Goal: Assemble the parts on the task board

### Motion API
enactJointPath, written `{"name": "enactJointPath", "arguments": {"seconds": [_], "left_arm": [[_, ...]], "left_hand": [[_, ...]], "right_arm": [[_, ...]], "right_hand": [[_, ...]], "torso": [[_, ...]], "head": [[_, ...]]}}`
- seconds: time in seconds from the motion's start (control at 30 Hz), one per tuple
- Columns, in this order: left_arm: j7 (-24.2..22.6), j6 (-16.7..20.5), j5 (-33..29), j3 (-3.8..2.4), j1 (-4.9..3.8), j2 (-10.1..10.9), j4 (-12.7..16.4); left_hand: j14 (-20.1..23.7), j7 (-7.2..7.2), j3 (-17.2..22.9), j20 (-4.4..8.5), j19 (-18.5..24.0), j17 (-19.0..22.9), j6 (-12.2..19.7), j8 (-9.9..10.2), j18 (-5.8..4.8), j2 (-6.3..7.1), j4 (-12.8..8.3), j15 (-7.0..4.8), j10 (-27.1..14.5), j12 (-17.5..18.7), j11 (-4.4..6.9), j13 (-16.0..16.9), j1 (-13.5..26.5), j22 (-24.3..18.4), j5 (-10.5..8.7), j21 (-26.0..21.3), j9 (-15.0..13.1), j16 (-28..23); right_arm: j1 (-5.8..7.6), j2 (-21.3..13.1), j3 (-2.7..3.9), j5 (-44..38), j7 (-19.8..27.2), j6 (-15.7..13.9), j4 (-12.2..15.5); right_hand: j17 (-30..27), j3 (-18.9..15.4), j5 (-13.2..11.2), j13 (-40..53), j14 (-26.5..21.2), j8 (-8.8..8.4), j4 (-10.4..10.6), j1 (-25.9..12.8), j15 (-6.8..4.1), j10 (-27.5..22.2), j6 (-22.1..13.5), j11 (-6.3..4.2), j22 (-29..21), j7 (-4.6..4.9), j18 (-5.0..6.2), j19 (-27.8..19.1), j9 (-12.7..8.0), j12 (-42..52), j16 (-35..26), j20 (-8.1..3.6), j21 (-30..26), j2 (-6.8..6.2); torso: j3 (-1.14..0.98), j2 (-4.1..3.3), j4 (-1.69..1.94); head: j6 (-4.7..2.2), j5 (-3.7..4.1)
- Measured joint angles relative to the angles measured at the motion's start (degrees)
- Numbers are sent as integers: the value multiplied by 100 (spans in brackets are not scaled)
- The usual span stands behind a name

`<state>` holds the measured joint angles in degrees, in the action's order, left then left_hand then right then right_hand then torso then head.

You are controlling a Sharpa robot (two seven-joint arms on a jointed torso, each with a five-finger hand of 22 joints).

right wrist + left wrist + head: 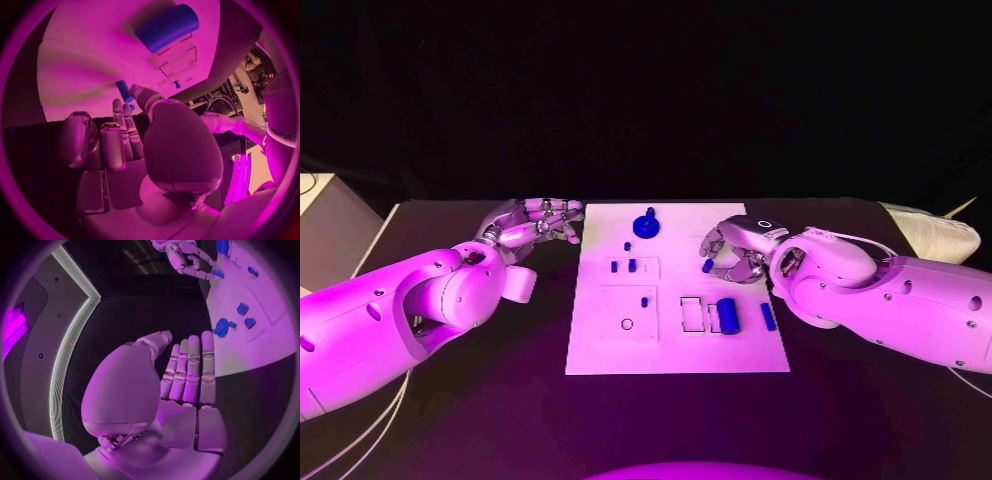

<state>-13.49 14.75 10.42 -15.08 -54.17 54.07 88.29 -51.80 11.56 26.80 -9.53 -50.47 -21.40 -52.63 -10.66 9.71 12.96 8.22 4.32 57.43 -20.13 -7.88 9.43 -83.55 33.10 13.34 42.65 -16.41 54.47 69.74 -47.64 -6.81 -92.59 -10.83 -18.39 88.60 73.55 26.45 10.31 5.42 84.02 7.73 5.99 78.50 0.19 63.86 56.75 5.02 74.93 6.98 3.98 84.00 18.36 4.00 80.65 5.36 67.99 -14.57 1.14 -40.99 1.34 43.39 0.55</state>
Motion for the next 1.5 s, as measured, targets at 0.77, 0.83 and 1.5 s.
{"name": "enactJointPath", "arguments": {"seconds": [0.77,0.83,1.5], "left_arm": [[2,0,-4,0,3,17,7],[3,0,-5,0,3,18,7],[26,0,-13,0,4,24,6]], "left_hand": [[0,0,-1,0,0,0,0,0,0,0,1,0,0,0,0,1,0,-5,0,0,6,0],[0,0,-16,0,0,0,0,0,0,0,16,0,0,0,0,-1,0,-5,0,0,7,0],[0,21,-32,0,0,0,21,0,0,0,32,0,-20,0,-21,-4,0,-18,0,-22,13,0]], "right_arm": [[-21,180,-17,-284,-165,48,-120],[-24,190,-18,-314,-173,48,-127],[-47,218,-23,-633,-256,45,-112]], "right_hand": [[-16,607,-370,95,0,200,18,91,-84,565,426,-134,-2,19,0,0,139,95,46,-43,36,153],[-20,624,-370,95,0,200,2,91,-84,565,426,-134,-2,19,0,0,144,73,45,-43,36,153],[-31,1036,-403,97,-5,289,-348,229,-180,730,561,11,2,-14,0,-4,244,31,67,-138,68,181]], "torso": [[-8,4,-7],[-7,4,-7],[-8,5,-9]], "head": [[42,-16],[43,-15],[48,-14]]}}
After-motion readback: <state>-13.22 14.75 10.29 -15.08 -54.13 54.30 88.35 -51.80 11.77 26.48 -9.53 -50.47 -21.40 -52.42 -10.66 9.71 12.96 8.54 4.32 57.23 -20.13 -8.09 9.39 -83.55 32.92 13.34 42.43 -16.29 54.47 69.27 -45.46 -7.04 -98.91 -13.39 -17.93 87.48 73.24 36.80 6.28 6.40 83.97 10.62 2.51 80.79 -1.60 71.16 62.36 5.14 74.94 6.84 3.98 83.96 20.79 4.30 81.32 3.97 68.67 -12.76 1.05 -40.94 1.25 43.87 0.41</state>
